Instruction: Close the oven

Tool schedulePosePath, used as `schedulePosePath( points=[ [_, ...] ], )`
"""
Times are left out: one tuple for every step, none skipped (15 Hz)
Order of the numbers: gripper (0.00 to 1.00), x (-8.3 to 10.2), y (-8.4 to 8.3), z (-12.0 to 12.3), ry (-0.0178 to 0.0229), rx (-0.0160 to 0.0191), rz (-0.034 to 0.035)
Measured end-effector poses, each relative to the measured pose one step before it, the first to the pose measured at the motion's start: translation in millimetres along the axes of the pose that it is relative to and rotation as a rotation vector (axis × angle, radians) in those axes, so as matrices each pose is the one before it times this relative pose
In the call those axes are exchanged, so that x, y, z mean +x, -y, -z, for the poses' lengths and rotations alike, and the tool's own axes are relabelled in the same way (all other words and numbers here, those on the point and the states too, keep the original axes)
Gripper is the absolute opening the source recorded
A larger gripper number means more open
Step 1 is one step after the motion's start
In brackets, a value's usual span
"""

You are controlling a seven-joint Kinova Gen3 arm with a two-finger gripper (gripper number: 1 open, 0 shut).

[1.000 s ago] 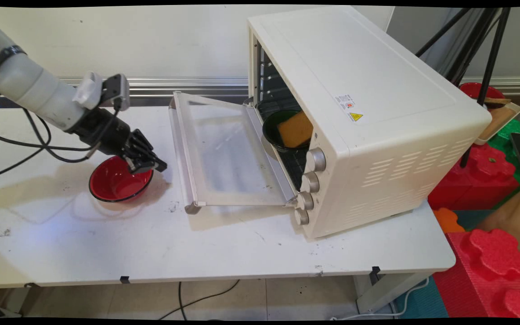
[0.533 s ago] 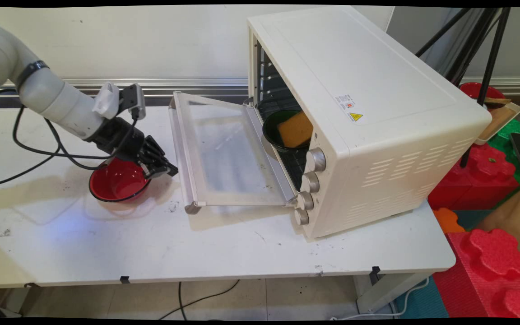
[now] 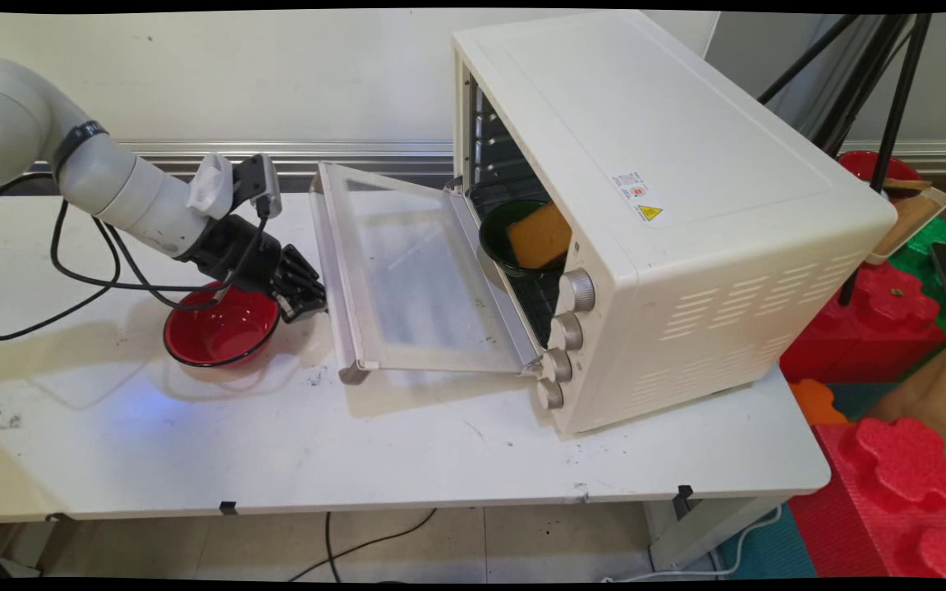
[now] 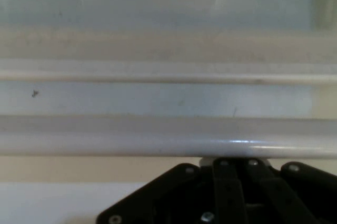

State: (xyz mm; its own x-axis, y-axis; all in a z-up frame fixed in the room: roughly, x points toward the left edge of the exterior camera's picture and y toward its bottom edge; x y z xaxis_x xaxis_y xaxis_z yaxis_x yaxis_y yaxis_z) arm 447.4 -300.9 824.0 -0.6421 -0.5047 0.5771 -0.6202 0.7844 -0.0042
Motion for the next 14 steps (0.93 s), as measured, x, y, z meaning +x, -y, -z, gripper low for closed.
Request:
schedulePosePath(
  points=[
    [0.00, 1.46, -0.12, 0.61, -0.01246, 0.00229, -0.00032],
    [0.00, 0.79, -0.30, 1.74, -0.01341, 0.00277, 0.00166],
    [0.00, 0.10, -0.32, 2.56, -0.01184, 0.00361, 0.00262],
    [0.00, 1.40, 0.16, 1.41, -0.00890, 0.00120, -0.00026],
    [0.00, 2.29, 0.08, 2.11, -0.01325, 0.00129, -0.00154],
    [0.00, 3.56, 0.27, 2.96, -0.01634, 0.00159, -0.00316],
    [0.00, 7.64, 1.29, -0.09, -0.01666, -0.00400, -0.00973],
    [0.00, 4.67, 0.47, 2.44, -0.01590, 0.00057, -0.00421],
    [0.00, 4.96, 0.48, 3.96, -0.01900, 0.00172, -0.00261],
    [0.00, 2.66, 0.16, 6.29, -0.01871, 0.00667, 0.00183],
    [0.00, 5.17, 0.50, 2.45, -0.01529, 0.00121, -0.00247],
    [0.00, 6.24, 0.86, 2.67, -0.01792, 0.00212, -0.00280],
    [0.00, 7.13, 1.28, 0.96, -0.01605, -0.00048, -0.00455],
    [0.00, 4.39, 0.61, 2.40, -0.01328, 0.00281, -0.00039]
  ],
)
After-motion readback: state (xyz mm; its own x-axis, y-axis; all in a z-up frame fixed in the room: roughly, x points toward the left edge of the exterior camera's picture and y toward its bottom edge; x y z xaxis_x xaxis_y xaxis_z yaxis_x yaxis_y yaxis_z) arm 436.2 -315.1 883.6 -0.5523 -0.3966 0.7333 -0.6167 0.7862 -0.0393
